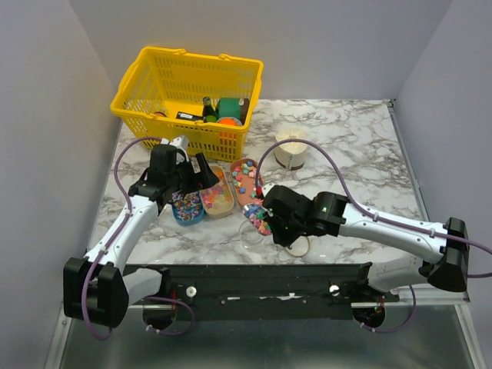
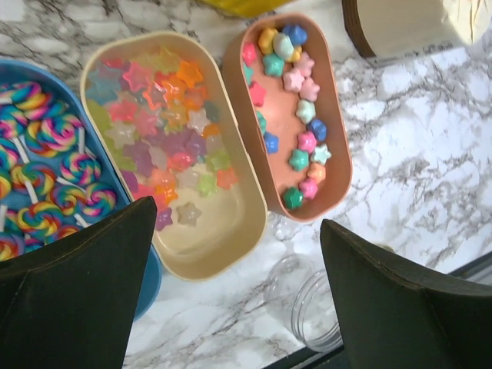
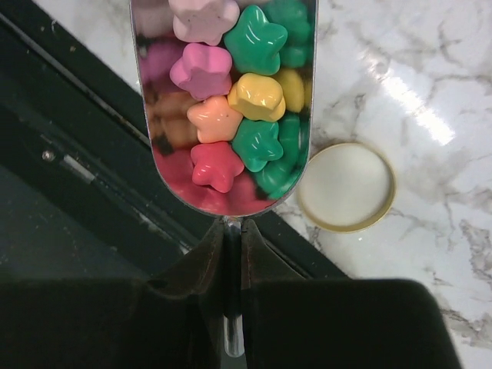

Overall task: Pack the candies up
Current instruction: Place the fake candies in the packing bottle.

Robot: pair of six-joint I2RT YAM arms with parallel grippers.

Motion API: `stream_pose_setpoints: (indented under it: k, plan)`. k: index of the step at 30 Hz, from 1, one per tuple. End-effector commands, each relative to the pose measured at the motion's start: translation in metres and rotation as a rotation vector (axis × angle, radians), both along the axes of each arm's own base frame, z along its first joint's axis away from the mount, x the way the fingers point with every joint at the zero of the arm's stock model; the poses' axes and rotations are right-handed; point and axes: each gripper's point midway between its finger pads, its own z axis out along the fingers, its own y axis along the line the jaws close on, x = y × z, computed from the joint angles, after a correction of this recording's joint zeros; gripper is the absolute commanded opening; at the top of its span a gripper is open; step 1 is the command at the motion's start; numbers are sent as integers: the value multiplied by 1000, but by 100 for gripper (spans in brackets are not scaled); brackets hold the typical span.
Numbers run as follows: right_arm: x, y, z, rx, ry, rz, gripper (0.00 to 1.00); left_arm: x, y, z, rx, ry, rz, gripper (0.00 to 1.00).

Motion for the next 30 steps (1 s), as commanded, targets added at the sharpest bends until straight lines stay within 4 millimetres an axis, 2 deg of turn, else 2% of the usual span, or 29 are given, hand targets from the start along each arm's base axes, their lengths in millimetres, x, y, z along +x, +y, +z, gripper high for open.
stream_pose_setpoints:
  k: [1,3,10,15,23,30]
  plan:
    - [-37,-3,-9,-12,114,-9,1,-21,-9,-1,-28,-23,-76,99]
    - [-46,-2,-11,-8,150,-12,1,-26,-8,-8,-23,-16,-78,99]
    - [-76,3,-18,-20,337,-34,1,-36,-5,-11,-10,-59,-94,99]
    - [-87,2,-26,-51,410,-41,1,-39,-1,-17,7,-58,-84,99]
    - [-92,2,-33,-91,510,-63,1,-37,3,-16,22,-66,-68,99]
    - [-76,4,-22,-51,561,-88,1,-36,6,-15,38,-75,-54,99]
